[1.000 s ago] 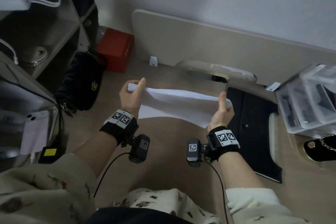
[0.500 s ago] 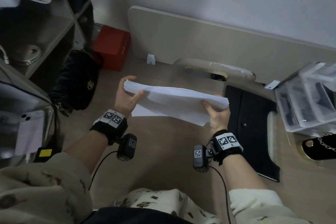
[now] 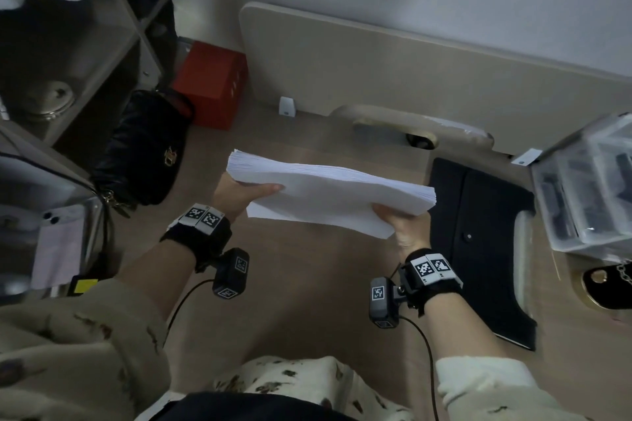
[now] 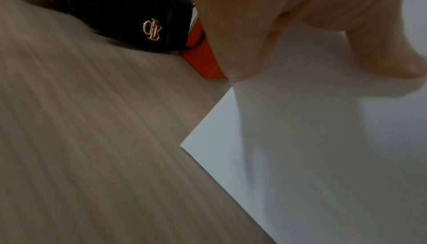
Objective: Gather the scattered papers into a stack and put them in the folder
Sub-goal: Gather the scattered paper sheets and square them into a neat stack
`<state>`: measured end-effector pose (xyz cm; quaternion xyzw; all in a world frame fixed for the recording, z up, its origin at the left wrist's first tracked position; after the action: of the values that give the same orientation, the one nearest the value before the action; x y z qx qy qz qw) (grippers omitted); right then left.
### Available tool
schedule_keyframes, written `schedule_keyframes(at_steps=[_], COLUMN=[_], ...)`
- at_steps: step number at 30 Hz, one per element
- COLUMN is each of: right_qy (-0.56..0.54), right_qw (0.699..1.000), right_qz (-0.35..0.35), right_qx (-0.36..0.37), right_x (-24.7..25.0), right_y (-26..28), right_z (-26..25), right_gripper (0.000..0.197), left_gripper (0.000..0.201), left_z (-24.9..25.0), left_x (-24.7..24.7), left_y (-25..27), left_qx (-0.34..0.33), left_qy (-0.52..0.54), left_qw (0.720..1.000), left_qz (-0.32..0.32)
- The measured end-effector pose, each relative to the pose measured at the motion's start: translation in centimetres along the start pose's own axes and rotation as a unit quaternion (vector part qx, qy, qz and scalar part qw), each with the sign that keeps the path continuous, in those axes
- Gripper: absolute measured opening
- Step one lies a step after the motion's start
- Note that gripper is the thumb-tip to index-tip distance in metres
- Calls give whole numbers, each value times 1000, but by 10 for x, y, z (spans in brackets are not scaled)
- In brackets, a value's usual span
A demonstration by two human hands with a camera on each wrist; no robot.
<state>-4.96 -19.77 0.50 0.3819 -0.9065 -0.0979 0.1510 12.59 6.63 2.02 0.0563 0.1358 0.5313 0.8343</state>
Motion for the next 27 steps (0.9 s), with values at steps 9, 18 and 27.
schedule_keyframes(at_steps=[9, 18, 27], right_qy=[13, 38, 46], right_qw=[999, 996, 998], right_qz=[-17, -22, -4], right_qx=[-23, -75, -42], right_x=[-3, -11, -8], right_y=[-3, 4, 7], right_z=[7, 31, 26], right_gripper=[61, 34, 34], left_gripper=[64, 57, 47], left_z=[-2, -21, -20], left_x=[3, 8, 9], left_y=[-4, -8, -6], left_qx=[43, 128, 115], left_qy=[9, -34, -78], left_qw=[999, 991, 987], left_qz=[1, 12, 82])
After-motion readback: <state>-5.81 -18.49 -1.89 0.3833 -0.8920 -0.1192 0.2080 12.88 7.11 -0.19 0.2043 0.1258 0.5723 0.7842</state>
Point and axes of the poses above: each hand's wrist, its own y-axis away from the middle knuckle, its own x-axis out of the back of the hand, z = x × y, the point moved 4 cm from there along -y, towards the middle knuckle, and after that the axes turned 11 degrees about y, right-handed, at the moved point
